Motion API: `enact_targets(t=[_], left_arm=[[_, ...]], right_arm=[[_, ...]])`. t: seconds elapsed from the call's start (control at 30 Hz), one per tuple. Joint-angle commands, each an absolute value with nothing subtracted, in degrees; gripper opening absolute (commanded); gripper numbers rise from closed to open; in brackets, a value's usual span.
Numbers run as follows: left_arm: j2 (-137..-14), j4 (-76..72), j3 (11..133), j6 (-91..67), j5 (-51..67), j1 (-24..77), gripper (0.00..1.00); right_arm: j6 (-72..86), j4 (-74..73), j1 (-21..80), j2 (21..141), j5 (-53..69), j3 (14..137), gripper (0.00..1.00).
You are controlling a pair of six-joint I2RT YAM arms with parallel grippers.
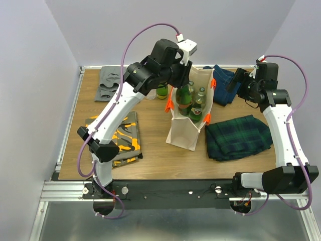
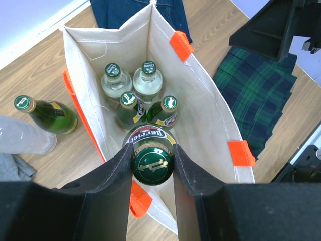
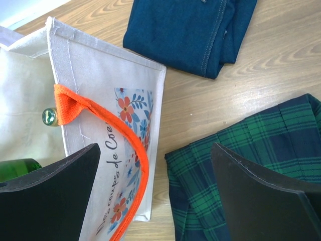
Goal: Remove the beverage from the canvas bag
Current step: Take out the drink from the canvas bag, then place the drink at the center of the board.
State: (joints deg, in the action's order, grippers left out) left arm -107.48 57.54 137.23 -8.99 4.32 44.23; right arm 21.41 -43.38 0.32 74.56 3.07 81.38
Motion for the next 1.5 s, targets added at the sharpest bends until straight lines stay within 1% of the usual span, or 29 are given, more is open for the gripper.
enact_targets(t=[0.0, 1.07, 1.23, 1.47], left_arm=[[-101.95, 49.57, 140.63, -8.35, 1.67, 44.03, 0.0], [-96.86, 44.03, 139.04, -7.03, -8.52, 43.77, 0.0], [-95.19, 41.93, 135.1, -6.86, -11.94, 43.59, 0.0], [-94.66, 41.57, 132.54, -6.06, -14.5, 42.45, 0.0]], right_arm=[[21.71, -44.12, 0.26, 74.79, 4.48, 82.62, 1.0], [22.06, -43.68, 0.18, 75.41, 5.8, 82.0, 1.0], [22.06, -43.59, 0.18, 75.67, 5.89, 81.91, 1.0], [22.15, -43.33, 0.18, 76.11, 6.42, 82.18, 1.0]])
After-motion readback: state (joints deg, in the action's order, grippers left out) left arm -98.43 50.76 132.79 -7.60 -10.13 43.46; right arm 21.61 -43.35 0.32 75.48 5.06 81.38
